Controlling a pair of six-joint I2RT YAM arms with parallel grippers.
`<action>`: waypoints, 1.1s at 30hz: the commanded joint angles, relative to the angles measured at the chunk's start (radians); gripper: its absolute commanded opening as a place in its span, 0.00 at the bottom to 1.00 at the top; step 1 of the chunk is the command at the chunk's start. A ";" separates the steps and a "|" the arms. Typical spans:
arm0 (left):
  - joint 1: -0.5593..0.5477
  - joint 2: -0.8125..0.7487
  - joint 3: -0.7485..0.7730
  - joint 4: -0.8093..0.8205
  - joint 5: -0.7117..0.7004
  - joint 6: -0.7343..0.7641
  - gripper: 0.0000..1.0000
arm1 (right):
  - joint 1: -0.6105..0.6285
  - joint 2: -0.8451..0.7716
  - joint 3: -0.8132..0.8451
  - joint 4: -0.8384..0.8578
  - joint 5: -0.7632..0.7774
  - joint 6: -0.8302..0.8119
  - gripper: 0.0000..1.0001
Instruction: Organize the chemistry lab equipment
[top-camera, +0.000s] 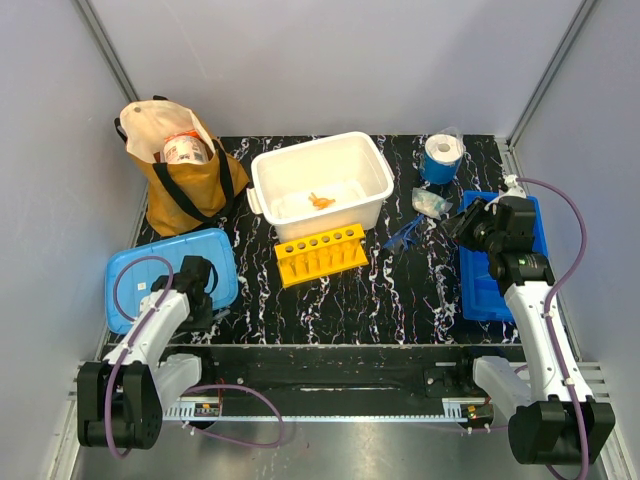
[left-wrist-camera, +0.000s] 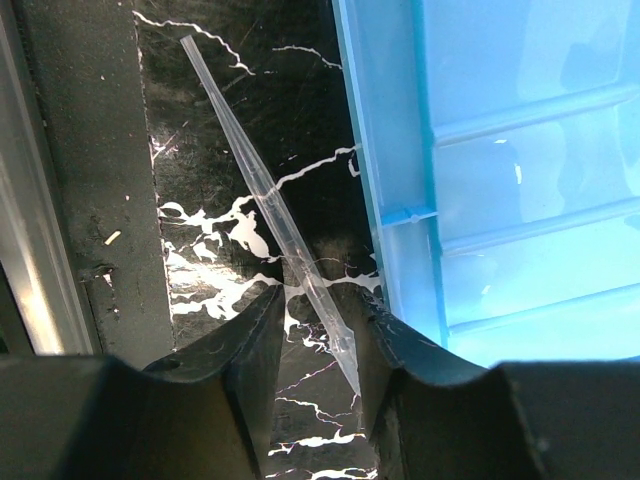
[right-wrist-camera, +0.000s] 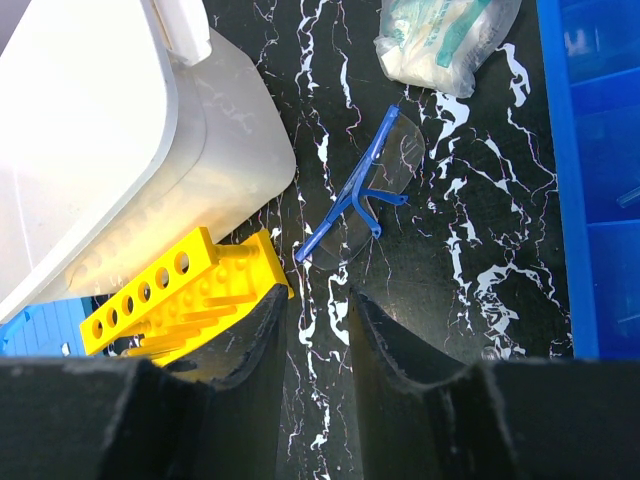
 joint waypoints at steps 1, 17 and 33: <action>0.009 0.029 0.003 0.001 0.000 0.005 0.36 | 0.007 -0.010 0.038 0.029 0.002 -0.013 0.36; 0.009 0.054 0.046 -0.051 0.053 0.053 0.00 | 0.005 -0.025 0.038 0.026 0.004 -0.030 0.37; 0.000 -0.176 0.262 -0.092 0.133 0.318 0.00 | 0.145 -0.019 0.128 -0.011 -0.153 -0.013 0.41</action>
